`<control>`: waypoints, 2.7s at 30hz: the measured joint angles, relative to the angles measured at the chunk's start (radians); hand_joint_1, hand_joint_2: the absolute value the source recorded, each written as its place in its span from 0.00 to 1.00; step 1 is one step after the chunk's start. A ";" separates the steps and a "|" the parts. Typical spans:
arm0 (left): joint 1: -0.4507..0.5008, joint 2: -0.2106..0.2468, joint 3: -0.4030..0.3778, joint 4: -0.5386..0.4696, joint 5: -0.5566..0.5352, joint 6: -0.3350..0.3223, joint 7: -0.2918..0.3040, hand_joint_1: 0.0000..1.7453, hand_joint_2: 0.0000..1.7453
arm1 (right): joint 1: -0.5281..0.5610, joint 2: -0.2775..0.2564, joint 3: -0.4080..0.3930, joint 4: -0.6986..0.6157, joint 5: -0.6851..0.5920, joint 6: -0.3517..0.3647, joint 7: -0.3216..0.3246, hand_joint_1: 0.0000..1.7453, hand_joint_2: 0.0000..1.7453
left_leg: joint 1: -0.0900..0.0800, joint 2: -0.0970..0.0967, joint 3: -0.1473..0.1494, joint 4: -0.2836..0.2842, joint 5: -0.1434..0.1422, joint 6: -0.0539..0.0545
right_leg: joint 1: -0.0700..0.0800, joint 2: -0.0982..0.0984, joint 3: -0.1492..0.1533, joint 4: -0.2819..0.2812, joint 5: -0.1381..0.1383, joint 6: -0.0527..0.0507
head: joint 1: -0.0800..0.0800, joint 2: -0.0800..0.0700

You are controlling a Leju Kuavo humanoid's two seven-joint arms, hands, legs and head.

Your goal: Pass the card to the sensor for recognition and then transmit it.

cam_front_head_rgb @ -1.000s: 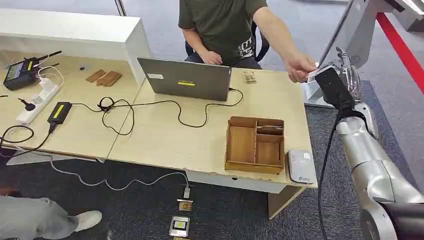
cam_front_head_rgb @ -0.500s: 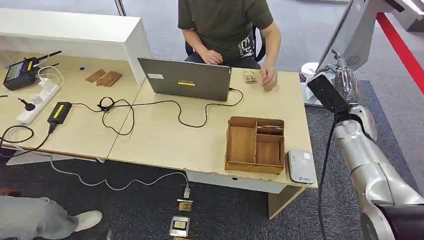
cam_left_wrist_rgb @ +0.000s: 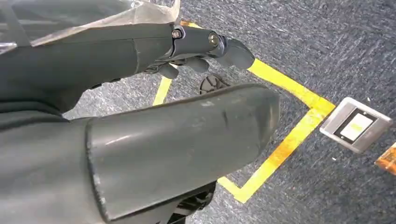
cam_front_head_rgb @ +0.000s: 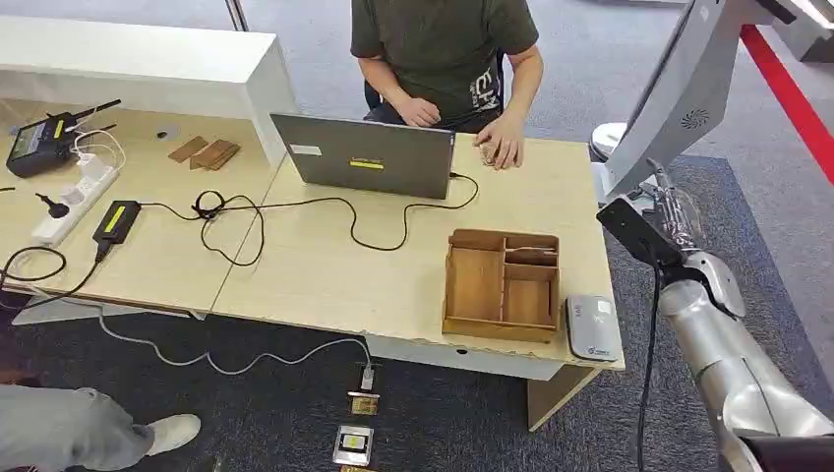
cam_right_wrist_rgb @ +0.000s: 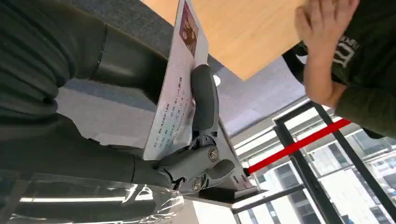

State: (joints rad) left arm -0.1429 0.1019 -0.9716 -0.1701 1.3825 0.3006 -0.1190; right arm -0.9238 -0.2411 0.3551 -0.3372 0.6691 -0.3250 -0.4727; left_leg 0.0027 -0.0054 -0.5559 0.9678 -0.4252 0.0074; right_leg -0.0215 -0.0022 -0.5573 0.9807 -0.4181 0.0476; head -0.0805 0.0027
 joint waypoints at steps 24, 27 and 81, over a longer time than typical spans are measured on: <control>-0.002 0.000 0.000 0.000 0.002 0.018 0.032 0.00 0.00 | 0.000 -0.097 0.049 0.003 0.031 -0.016 0.047 1.00 1.00 | 0.000 0.000 0.000 0.000 0.000 0.000 | 0.000 0.000 0.000 0.000 0.000 0.000 | 0.000 0.000; -0.002 0.000 0.000 0.000 0.005 0.027 0.038 0.00 0.00 | 0.001 -0.097 0.050 0.003 0.011 -0.033 0.028 1.00 1.00 | 0.000 0.000 0.000 0.000 0.000 0.000 | 0.000 0.000 0.000 0.000 0.000 0.000 | 0.000 0.000; -0.017 0.001 -0.009 -0.011 -0.009 0.116 0.172 0.00 0.00 | 0.115 -0.164 0.325 -0.261 -0.177 -0.028 -0.026 1.00 1.00 | 0.000 0.000 0.000 0.000 0.000 0.000 | 0.000 0.000 0.000 0.000 0.000 0.000 | 0.000 0.000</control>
State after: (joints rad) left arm -0.1597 0.1026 -0.9808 -0.1816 1.3733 0.4162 0.0534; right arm -0.8086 -0.4051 0.6798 -0.5982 0.4925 -0.3532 -0.4986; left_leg 0.0027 -0.0053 -0.5562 0.9678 -0.4253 0.0075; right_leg -0.0215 -0.0023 -0.5574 0.9807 -0.4182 0.0475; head -0.0805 0.0027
